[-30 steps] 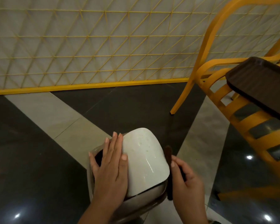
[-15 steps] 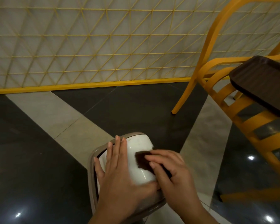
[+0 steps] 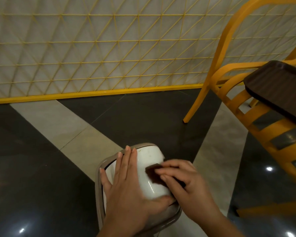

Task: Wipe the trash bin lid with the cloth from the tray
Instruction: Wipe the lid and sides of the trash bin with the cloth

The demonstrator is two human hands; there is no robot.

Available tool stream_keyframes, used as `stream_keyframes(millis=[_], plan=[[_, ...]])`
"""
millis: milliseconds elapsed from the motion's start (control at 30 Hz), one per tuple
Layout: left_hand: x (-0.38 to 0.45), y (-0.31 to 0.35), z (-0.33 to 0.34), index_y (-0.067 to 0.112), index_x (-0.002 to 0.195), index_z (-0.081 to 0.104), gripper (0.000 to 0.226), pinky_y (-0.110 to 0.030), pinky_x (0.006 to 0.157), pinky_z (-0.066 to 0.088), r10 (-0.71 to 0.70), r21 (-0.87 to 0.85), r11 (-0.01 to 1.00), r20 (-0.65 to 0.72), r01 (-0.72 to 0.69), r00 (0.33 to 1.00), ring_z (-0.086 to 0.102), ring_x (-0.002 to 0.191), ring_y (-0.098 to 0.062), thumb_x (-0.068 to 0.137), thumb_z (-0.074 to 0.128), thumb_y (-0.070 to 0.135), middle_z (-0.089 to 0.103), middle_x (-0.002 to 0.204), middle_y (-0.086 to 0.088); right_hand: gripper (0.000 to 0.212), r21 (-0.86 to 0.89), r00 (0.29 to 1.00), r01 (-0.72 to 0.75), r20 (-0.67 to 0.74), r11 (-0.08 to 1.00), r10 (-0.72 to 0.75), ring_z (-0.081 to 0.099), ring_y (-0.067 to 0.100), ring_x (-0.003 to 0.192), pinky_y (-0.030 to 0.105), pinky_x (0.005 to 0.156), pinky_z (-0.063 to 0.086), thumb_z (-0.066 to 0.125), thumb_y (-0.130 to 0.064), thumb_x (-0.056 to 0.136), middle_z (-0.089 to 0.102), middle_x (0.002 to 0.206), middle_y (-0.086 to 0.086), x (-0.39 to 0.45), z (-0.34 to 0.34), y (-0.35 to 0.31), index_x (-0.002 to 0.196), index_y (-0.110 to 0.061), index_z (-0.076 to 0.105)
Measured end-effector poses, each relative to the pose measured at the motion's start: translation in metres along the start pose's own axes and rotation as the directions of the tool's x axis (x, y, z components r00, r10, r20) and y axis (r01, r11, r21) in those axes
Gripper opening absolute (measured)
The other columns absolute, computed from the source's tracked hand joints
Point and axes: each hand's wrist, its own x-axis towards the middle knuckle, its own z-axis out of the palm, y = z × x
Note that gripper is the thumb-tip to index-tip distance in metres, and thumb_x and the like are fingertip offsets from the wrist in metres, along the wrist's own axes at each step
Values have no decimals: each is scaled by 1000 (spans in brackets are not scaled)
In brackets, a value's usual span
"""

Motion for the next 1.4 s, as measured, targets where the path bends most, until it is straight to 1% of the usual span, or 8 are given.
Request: stream_keyframes(millis=[267,500,600,700,833,1000,1167,1400], plan=[[6,-6,-2,35,133,-37,139,-53,114,-9,0,52,999,40,-2,999,-24,140,-8,33,34,99,-31,150,16,34,192,935,-344,-24,919,355,58,-1,90,7,76,43,63,-12,89,57,93,-17,7,6,20,79,-44,68],[18,-28,-21,43,138,-29,127,-53,110,-20,218,37,974,87,-222,972,-34,133,1,45,42,93,-34,146,25,22,58,996,25,-89,998,-20,61,9,98,16,82,48,61,-33,85,60,100,-18,-19,13,-2,103,-37,72],[21,-28,-32,44,138,-28,126,-49,110,-18,189,149,969,60,-196,980,-34,136,-9,45,39,96,-39,145,19,22,52,996,-36,-78,998,40,58,5,100,20,85,50,63,-26,88,57,101,-23,1,16,-1,101,-43,70],[11,-22,-37,40,141,-18,126,-41,114,-2,14,75,997,-29,-12,999,-3,140,-15,47,51,90,-14,152,13,30,1,992,-105,-65,994,105,57,0,99,22,84,51,65,-20,88,54,103,-30,-8,17,8,95,-49,65],[3,-19,-31,29,144,-15,120,-40,116,4,-94,38,995,54,92,994,6,142,-15,61,57,77,-2,154,10,23,-24,997,25,-70,999,-26,59,5,101,21,83,50,57,-35,86,57,104,-27,-28,22,2,105,-37,70],[9,-27,-35,32,146,-17,116,-43,118,-1,-22,-51,998,182,32,983,-2,143,-6,68,65,60,-13,154,19,24,-149,974,224,18,963,-224,50,2,109,13,93,39,57,-28,90,57,111,-16,16,28,-19,111,-29,70],[14,-25,-41,38,143,-20,114,-43,117,-6,-13,-115,992,244,42,970,-3,142,-6,71,68,49,-14,152,23,22,-108,987,-63,-155,992,45,52,3,103,26,90,49,59,-24,91,53,102,-22,33,30,-6,110,-30,70],[10,-33,-38,45,141,-18,109,-39,117,-9,39,-223,975,231,14,972,-7,140,-2,74,67,51,-14,152,27,21,-181,964,259,-10,949,-266,51,4,101,12,88,40,63,-33,86,55,105,-14,14,30,-18,104,-27,72]])
